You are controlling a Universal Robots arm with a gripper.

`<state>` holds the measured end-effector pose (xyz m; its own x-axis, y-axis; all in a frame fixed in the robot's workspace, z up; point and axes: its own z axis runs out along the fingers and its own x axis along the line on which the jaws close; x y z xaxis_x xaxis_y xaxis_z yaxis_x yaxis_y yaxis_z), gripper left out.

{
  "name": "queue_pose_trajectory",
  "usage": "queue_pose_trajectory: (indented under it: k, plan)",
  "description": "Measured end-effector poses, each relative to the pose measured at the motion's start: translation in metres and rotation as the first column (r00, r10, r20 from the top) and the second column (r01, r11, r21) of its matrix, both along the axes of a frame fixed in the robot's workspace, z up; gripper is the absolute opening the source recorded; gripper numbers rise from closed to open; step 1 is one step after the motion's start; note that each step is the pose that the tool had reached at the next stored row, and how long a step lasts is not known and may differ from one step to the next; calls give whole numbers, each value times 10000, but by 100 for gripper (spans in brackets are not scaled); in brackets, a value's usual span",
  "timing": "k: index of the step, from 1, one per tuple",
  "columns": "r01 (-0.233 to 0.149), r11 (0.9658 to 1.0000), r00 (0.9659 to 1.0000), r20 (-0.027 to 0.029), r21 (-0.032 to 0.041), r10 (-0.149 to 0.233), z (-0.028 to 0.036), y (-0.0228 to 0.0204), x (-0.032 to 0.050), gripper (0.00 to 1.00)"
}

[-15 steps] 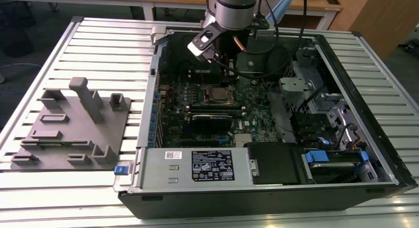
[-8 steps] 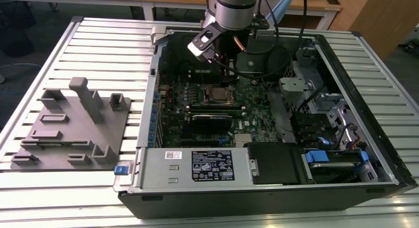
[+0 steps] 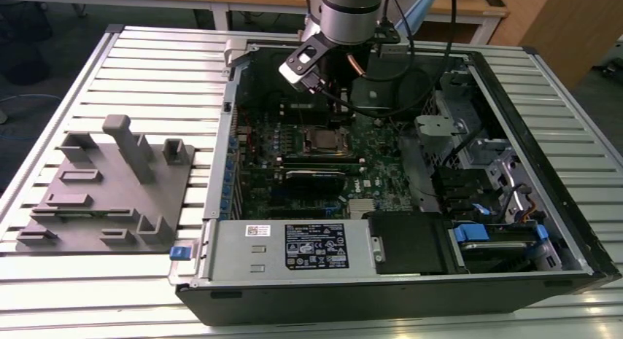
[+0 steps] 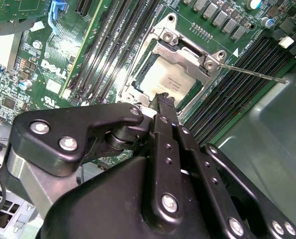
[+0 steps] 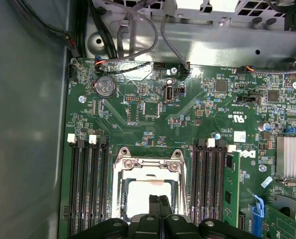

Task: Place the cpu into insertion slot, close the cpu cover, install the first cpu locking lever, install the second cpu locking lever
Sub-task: 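Close the cpu cover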

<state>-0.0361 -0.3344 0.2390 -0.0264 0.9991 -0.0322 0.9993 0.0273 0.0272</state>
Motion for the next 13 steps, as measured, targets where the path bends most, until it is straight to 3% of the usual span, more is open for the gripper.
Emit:
queue_pose_trajectory:
  k: [13]
  plan:
    - [-491,9988,9988,0,-1,491,0,0,0,10]
